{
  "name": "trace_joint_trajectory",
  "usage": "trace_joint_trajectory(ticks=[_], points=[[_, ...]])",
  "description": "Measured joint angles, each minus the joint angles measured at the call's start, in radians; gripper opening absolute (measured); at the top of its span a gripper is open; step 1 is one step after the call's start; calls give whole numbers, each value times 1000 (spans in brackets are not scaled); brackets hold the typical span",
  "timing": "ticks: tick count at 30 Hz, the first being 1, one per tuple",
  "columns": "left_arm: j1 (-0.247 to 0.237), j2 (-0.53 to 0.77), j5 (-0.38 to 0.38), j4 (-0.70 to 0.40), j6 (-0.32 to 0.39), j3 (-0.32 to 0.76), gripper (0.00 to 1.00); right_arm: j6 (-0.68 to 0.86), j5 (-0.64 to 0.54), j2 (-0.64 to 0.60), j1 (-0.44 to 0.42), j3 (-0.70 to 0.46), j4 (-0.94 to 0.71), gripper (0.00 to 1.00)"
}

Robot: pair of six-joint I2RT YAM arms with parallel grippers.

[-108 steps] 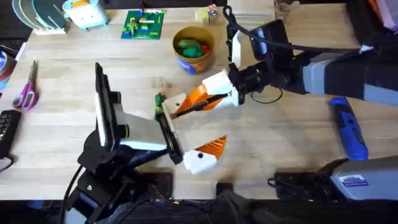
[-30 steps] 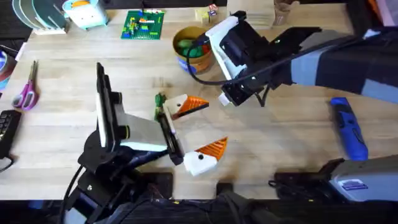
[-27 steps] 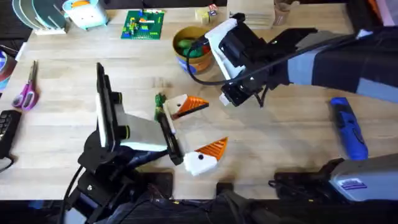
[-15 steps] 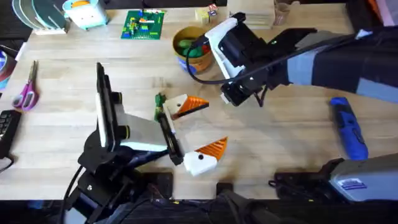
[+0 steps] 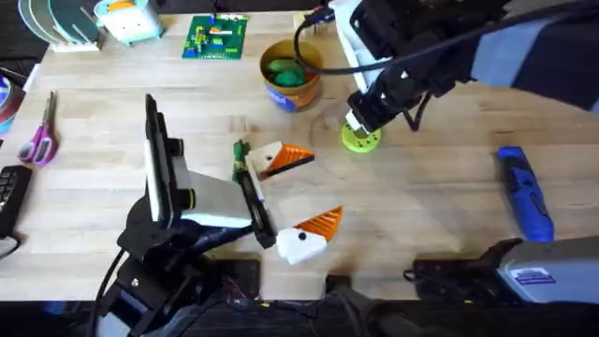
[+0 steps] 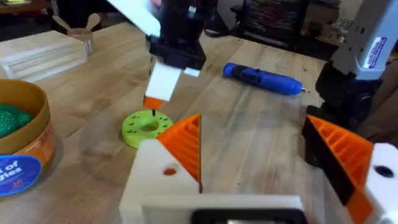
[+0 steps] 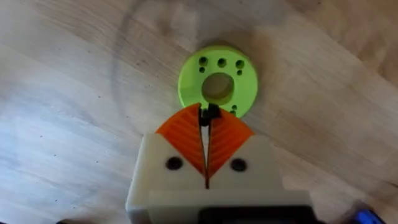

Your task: Pick up the gripper from the table and insert it into the empty holder that is missing its gripper. Then pick up a screw, insert it into the mounting hole, and use the screwdriver to tighten it. Finally, clean up the table by picking up the vegetable and placing it into the bucket.

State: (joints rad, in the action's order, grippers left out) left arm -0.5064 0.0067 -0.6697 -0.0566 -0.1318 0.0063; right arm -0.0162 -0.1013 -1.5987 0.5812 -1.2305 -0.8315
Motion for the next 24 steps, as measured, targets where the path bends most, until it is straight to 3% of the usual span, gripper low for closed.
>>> trace_joint_trajectory(ticks=[6,12,24], points=[[0,0,0,0,0,0,992,9,16,53,17,-199,-128,7],[0,0,0,0,0,0,992,-31,145,66,94,-403,-187,7],[0,0,0,0,0,0,992,-121,245,55,347,-448,-195,7]])
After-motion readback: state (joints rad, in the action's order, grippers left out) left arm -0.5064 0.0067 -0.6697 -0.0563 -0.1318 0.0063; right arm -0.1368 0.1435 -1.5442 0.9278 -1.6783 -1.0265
